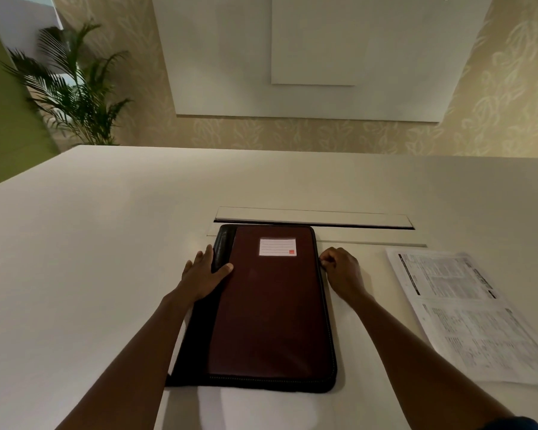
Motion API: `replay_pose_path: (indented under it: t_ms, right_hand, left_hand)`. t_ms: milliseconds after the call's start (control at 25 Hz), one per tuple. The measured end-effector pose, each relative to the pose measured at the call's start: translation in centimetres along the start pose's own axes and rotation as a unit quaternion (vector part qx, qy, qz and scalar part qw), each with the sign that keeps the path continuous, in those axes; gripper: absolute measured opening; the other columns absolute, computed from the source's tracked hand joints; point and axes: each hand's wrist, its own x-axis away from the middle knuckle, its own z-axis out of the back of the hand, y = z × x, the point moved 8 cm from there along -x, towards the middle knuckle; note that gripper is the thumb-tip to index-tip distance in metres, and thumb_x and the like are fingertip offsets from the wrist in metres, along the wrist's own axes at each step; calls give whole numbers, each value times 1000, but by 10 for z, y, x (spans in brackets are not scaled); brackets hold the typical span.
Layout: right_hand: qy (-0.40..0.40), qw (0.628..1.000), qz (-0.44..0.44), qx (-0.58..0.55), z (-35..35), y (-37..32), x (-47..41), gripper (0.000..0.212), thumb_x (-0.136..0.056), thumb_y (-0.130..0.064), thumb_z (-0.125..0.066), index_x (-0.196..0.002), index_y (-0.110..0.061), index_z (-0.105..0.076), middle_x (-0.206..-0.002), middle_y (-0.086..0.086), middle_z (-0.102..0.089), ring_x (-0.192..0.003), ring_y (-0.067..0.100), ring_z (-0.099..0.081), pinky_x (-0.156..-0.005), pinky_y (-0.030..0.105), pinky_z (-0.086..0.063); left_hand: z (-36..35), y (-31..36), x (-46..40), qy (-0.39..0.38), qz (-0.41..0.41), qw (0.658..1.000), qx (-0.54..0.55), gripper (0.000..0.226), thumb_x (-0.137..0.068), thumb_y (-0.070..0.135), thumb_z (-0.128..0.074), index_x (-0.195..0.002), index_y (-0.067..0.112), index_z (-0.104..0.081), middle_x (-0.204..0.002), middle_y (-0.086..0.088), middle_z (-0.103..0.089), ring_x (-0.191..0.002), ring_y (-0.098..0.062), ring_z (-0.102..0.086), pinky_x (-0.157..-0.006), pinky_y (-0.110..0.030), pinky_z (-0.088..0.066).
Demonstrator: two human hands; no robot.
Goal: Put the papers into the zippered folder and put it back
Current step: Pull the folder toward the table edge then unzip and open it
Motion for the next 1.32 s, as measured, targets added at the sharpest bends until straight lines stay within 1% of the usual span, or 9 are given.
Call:
replay_pose_path:
  t_ms: [120, 320, 560, 680, 880, 1000, 1120, 1200, 1320]
  right_hand:
    - [2, 1000, 3, 8, 3, -3, 20, 16, -90, -5, -56, -80, -15, -64, -85, 0, -61, -78, 15, -58, -71, 31, -49]
    - [10, 1000, -4, 9, 9, -6, 55, 15, -89, -5, -54, -82, -13, -65, -86, 2, -62, -79, 17, -59, -72, 35, -51]
    - [19, 1000, -12, 14, 18, -14, 101, 17, -88, -4, -53, -80, -13, -64, -85, 2, -61, -77, 19, -58, -72, 39, -51]
    - [24, 1000, -13, 15, 23, -18, 125, 16, -87, -3, -53, -80, -12, -64, -84, 3, -61, -77, 20, -58, -72, 40, -51]
    - [30, 999, -22, 15, 32, -23, 163, 15, -86, -3, -53, -79, -11, -64, -84, 4, -62, -77, 21, -58, -72, 40, -51]
    - [36, 999, -20, 17, 37, -26, 183, 16, -86, -2, -53, -79, -10, -64, -83, 4, -62, -76, 21, -58, -70, 38, -50]
    - [46, 999, -18, 19, 41, -27, 200, 15, -85, -1, -54, -78, -9, -65, -82, 5, -62, -75, 22, -57, -68, 37, -48]
    - [51, 998, -16, 15, 43, -28, 210, 15, -85, -1, -56, -77, -10, -64, -81, 3, -61, -74, 20, -57, -67, 35, -47]
    - [55, 998, -14, 16, 46, -30, 223, 14, -84, 0, -59, -77, -11, -64, -79, 1, -60, -72, 18, -55, -65, 30, -44]
  left_hand:
    - [-2, -7, 14, -8, -5, 1000, -3, 89, -93, 64, -41, -156, 19, 3, -164, -9, -6, -151, -23, 6, -120, -43, 4]
    - [-5, -18, 45, -13, 5, 1000, -8, 95, -88, 71, -42, -156, 24, 4, -165, -9, -3, -151, -25, 7, -120, -43, 3]
    - [-5, -20, 89, -15, -11, 1000, -13, 92, -90, 68, -41, -156, 22, 4, -164, -10, -4, -151, -24, 7, -120, -42, 4]
    - [-5, -22, 110, -18, -7, 1000, -8, 90, -91, 67, -41, -156, 22, 3, -165, -10, -2, -151, -25, 8, -120, -43, 3]
    - [-2, -20, 137, -44, -10, 999, -20, 86, -94, 63, -39, -156, 21, 2, -164, -12, -3, -151, -26, 7, -120, -44, 0]
    - [2, -24, 146, -78, 3, 997, -15, 84, -94, 64, -39, -157, 25, 0, -164, -12, -1, -151, -34, -1, -119, -49, -9]
    - [3, -30, 152, -106, -2, 994, -6, 80, -94, 63, -38, -157, 26, -4, -164, -12, -2, -150, -32, -11, -118, -47, -15]
    - [5, -33, 154, -98, -15, 995, -10, 75, -96, 60, -37, -157, 26, -8, -164, -11, -9, -150, -31, -16, -118, -45, -17]
    - [11, -39, 155, -79, -35, 996, 21, 64, -100, 51, -39, -154, 23, -23, -160, -8, -27, -146, -28, -28, -116, -40, -23]
